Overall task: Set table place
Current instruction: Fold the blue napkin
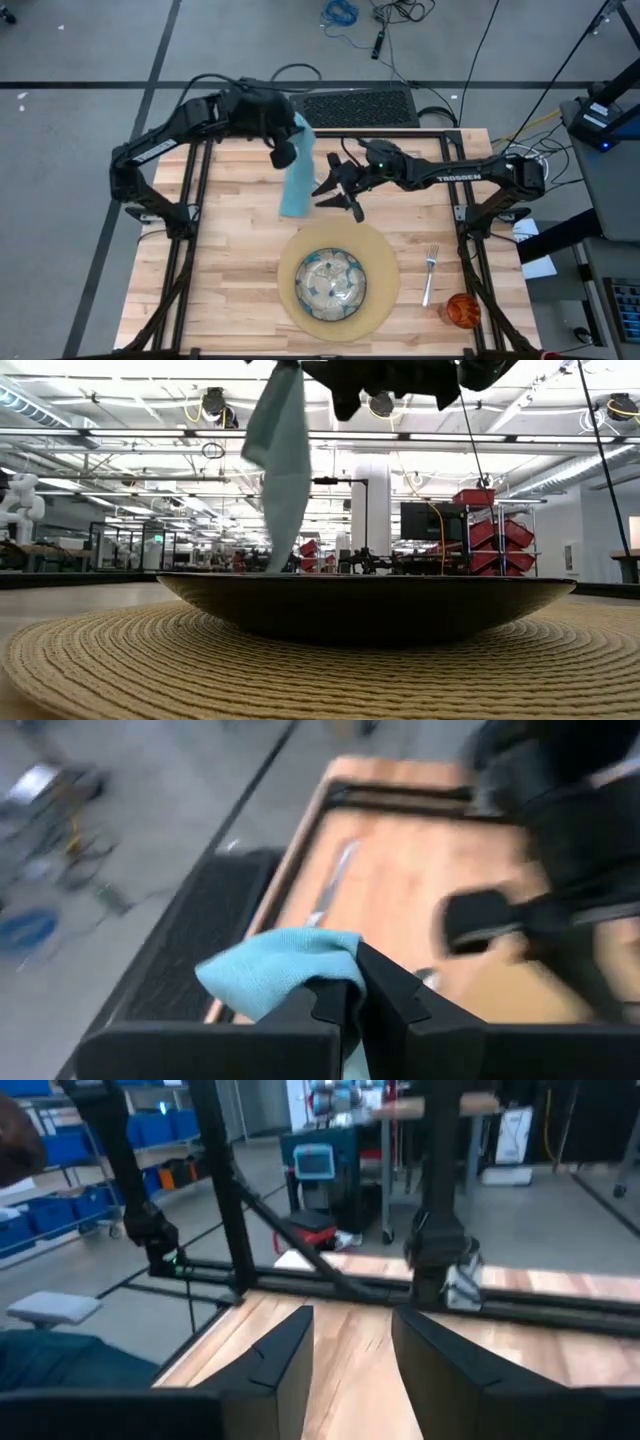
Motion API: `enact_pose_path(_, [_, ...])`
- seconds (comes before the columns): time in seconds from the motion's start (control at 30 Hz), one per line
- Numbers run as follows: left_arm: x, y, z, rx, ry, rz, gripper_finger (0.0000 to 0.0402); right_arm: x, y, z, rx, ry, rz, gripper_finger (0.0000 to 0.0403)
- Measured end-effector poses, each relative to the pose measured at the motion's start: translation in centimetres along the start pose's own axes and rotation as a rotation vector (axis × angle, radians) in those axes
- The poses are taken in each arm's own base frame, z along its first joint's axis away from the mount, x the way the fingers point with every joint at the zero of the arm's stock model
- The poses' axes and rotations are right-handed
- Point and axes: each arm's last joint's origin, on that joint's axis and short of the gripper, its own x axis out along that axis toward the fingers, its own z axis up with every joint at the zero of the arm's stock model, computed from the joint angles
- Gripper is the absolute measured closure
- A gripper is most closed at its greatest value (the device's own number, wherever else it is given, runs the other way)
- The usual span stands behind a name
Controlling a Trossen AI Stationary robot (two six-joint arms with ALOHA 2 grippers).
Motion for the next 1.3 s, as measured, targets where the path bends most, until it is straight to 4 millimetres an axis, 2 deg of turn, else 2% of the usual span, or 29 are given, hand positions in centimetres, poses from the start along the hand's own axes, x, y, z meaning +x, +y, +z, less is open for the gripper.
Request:
enact_pose_path(0.13, [-1.5, -0.2, 1.2, 0.048, -0.054, 0.038, 0.0401, -0.1, -0.1, -1.0, 0.044, 0.091, -0.041, 0.0260])
enact_pose_path(0.27, [-4.8, 0.1, 1.8, 0.046, -0.077, 0.065, 0.0401, -0.2, -0.2, -1.7, 0.065, 0.159, -0.059, 0.0254])
enact_pose_path(0.4, [-8.3, 0.4, 1.2, 0.025, -0.037, 0.122, 0.0401, -0.2, -0.1, -1.9, 0.074, 0.173, -0.050, 0.0252])
enact_pose_path(0.6, [-10.1, 0.3, 0.3, -0.083, 0.003, 0.107, 0.0401, 0.2, -0.7, -2.9, 0.108, 0.212, -0.065, 0.0252])
enact_pose_path(0.77, [-9.7, 0.3, 0.2, -0.105, 0.027, 0.092, 0.0401, 0.7, -0.9, -3.8, 0.119, 0.234, -0.056, 0.0252])
enact_pose_path(0.97, [-6.9, 0.2, 1.8, -0.072, -0.048, 0.055, 0.0401, 1.2, -0.8, -4.5, 0.099, 0.258, -0.056, 0.0252])
enact_pose_path(1.1, [-4.6, 0.1, 2.6, -0.058, -0.073, 0.018, 0.0401, 1.7, 0.6, -4.3, 0.034, 0.278, -0.073, 0.0252])
enact_pose_path(1.3, [-2.6, 0.2, 4.7, -0.033, -0.132, 0.003, 0.0401, 0.1, 3.1, -2.8, -0.001, 0.348, -0.044, 0.0263])
